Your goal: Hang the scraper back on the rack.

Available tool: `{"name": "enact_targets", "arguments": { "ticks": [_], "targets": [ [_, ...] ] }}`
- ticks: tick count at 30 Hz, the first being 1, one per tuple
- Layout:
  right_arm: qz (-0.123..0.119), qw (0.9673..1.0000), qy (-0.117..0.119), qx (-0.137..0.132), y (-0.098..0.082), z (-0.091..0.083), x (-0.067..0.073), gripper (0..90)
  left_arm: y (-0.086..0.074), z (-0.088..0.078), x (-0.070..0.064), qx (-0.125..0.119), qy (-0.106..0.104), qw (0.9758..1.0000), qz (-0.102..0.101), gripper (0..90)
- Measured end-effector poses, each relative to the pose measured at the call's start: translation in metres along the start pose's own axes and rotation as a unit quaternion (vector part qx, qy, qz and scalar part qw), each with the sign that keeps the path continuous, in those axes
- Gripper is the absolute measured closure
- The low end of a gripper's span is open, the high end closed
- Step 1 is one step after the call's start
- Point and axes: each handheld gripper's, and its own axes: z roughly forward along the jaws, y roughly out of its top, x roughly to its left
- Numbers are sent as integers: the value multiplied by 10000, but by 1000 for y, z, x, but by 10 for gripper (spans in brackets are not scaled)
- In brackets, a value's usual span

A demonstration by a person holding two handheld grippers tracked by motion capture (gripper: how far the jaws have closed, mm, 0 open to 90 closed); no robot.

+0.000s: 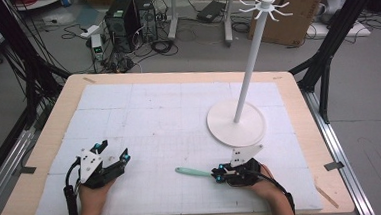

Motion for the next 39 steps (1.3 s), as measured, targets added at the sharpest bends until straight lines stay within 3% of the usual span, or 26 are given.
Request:
{"name": "enact_targets", "arguments": {
  "ticks": [8,18,28,39],
  "targets": [
    [63,9999,-70,-105,-1,-2,0,824,0,0,0,0,0,10000,8,267],
    [222,9986,-127,-457,-4,-9,-2,823,0,0,0,20,-8,10000,-2,267],
    [473,9936,-436,-930,-9,-17,-4,823,0,1,1,59,4,10000,-29,268],
    [685,9836,-938,-1379,-14,-25,-3,822,0,2,0,68,22,10000,-30,267]
  ]
}}
